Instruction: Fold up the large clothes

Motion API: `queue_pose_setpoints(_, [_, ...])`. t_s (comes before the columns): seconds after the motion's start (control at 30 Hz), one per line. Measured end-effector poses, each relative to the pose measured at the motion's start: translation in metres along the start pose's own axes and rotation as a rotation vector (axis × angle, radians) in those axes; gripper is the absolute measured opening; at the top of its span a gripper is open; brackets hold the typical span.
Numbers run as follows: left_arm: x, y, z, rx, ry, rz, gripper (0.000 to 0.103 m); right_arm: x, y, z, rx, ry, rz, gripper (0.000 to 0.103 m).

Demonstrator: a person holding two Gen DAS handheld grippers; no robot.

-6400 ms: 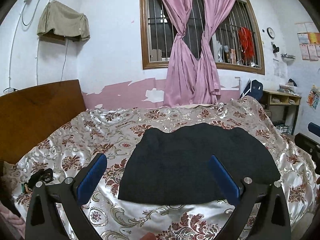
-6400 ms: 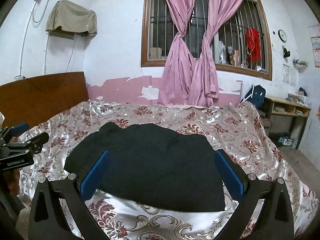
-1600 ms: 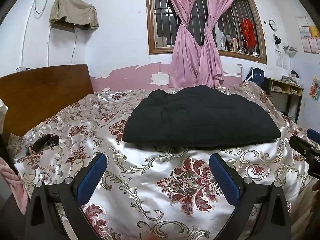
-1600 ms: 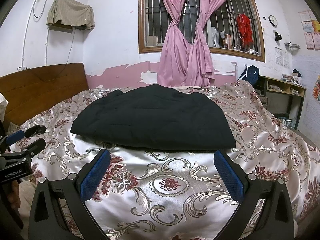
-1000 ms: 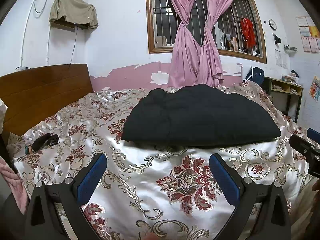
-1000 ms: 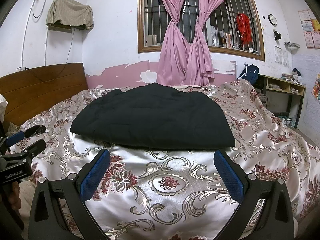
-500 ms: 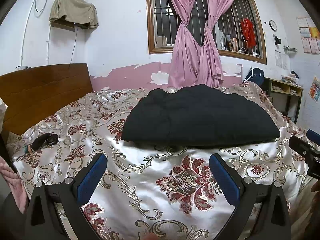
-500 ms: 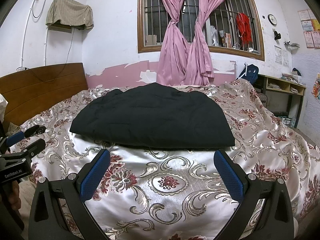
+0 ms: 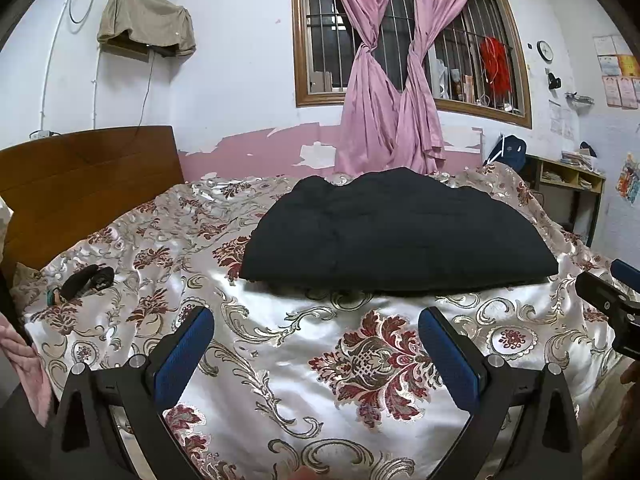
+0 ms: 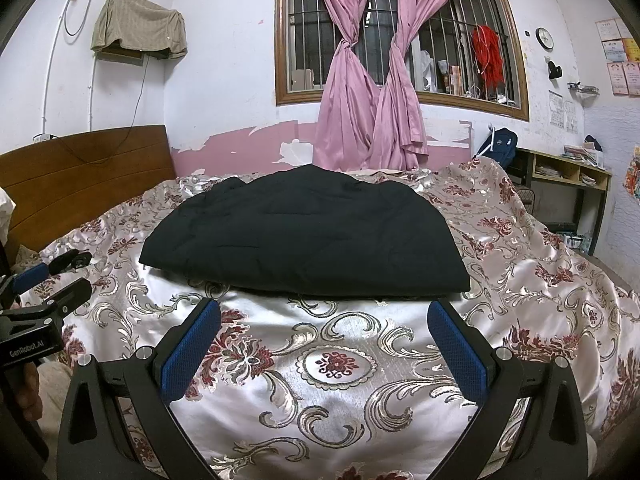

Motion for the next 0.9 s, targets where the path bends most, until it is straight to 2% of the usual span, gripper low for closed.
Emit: queue_pose_setpoints(0.9, [0.010, -0.001, 0.008, -0.017, -0.012, 0.012, 0.103, 0.000, -0.001, 0.002, -0.005, -0.001, 0.000, 0.101])
Point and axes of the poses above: each gripper's, at about its wrist camera, not at the fingertips, and y roughly against the way its jaws point, x to its right, z to its underside, the point moved 1 cm from there along -y, roughly the way its jaws point, and after that the axes turned 1 degree about x, right-handed, at the moved point
